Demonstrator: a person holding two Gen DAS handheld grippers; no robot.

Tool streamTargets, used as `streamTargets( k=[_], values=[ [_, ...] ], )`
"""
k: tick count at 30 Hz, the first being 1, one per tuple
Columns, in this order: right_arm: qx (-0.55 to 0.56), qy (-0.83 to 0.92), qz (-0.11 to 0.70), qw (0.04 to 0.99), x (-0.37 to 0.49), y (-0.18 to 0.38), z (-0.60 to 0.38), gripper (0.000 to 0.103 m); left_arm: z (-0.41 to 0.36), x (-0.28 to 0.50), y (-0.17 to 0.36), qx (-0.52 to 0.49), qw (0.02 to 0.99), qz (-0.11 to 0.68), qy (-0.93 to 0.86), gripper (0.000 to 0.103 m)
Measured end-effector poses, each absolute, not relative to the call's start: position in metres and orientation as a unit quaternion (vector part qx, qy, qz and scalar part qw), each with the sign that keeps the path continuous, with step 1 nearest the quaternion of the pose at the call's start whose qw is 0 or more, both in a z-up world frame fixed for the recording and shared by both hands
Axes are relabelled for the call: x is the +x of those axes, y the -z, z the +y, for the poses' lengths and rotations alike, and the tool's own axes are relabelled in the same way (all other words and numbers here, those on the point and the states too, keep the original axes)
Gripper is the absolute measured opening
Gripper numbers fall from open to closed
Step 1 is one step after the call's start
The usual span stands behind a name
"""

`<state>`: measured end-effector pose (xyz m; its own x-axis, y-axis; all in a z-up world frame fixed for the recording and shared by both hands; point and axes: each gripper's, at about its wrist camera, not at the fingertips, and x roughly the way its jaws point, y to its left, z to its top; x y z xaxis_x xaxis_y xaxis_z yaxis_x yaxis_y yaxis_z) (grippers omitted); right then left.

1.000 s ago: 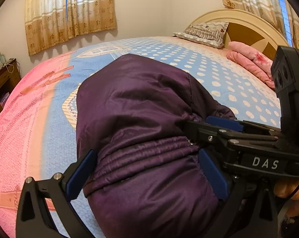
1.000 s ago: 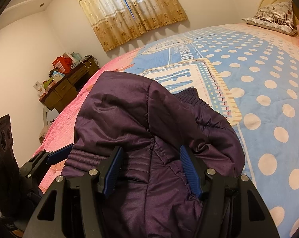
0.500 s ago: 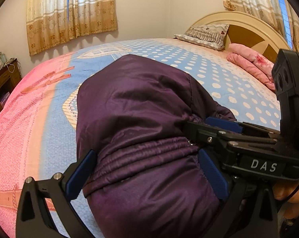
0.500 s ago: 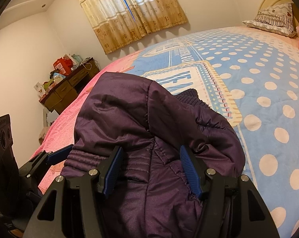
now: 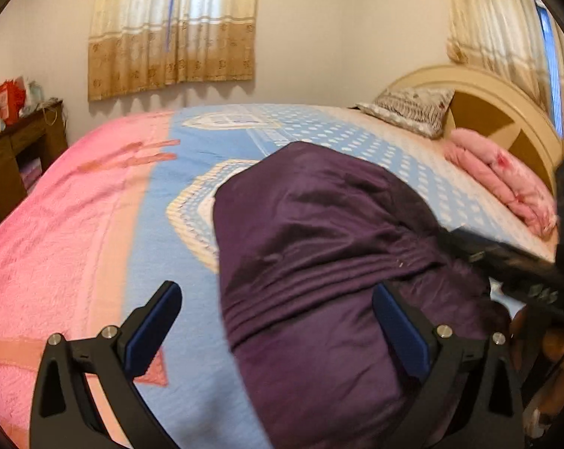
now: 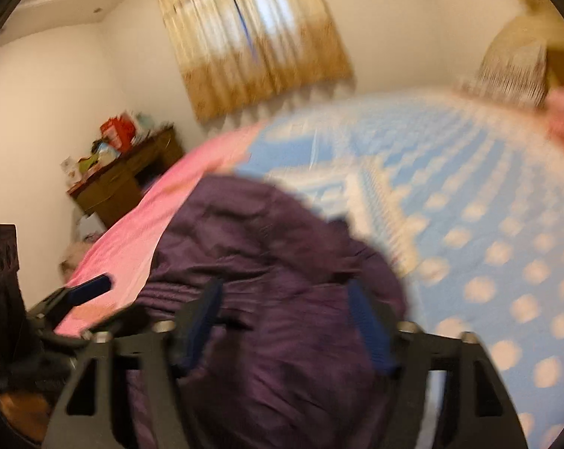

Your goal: Fold large clothes

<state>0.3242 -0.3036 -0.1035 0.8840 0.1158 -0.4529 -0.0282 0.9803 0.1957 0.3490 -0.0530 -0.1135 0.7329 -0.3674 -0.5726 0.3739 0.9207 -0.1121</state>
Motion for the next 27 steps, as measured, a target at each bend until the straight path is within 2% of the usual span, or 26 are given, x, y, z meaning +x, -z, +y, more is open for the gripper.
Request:
streamTargets(
  k=[1, 3, 6, 10, 14, 19, 21, 23, 27],
  values=[
    [0.075, -0.02, 0.238, 0.968, 0.322, 0.102, -0.304, 0.09, -0.047, 0.35, 0.117, -0.004, 0.928, 0.312, 0.205, 0.103],
    [0.064, -0.001, 0.265, 0.962, 0.326, 0.108, -0.311, 0.09, -0.038, 0.356, 0.128, -0.026, 0.915, 0.335, 0.223, 0.103],
    [0.117, -0.024, 0.321, 0.939, 0.341, 0.126, -0.326, 0.091, -0.025, 0.373, 0.147, -0.121, 0.874, 0.381, 0.277, 0.103],
    [0.203, -0.071, 0.355, 0.91, 0.358, 0.148, -0.348, 0.093, -0.022, 0.396, 0.174, -0.212, 0.81, 0.442, 0.321, 0.103],
    [0.295, -0.136, 0.382, 0.865, 0.375, 0.178, -0.369, 0.093, -0.028, 0.398, 0.176, -0.196, 0.817, 0.428, 0.333, 0.103],
    [0.314, -0.169, 0.377, 0.855, 0.382, 0.19, -0.369, 0.093, -0.028, 0.402, 0.178, -0.197, 0.817, 0.423, 0.339, 0.103],
    [0.32, -0.179, 0.378, 0.85, 0.385, 0.194, -0.369, 0.092, -0.025, 0.402, 0.179, -0.197, 0.818, 0.421, 0.34, 0.103],
    [0.331, -0.197, 0.378, 0.841, 0.387, 0.196, -0.369, 0.081, -0.025, 0.401, 0.178, -0.195, 0.821, 0.419, 0.336, 0.103],
    [0.356, -0.222, 0.368, 0.83, 0.383, 0.202, -0.374, 0.068, -0.032, 0.396, 0.17, -0.174, 0.831, 0.413, 0.329, 0.103]
  ],
)
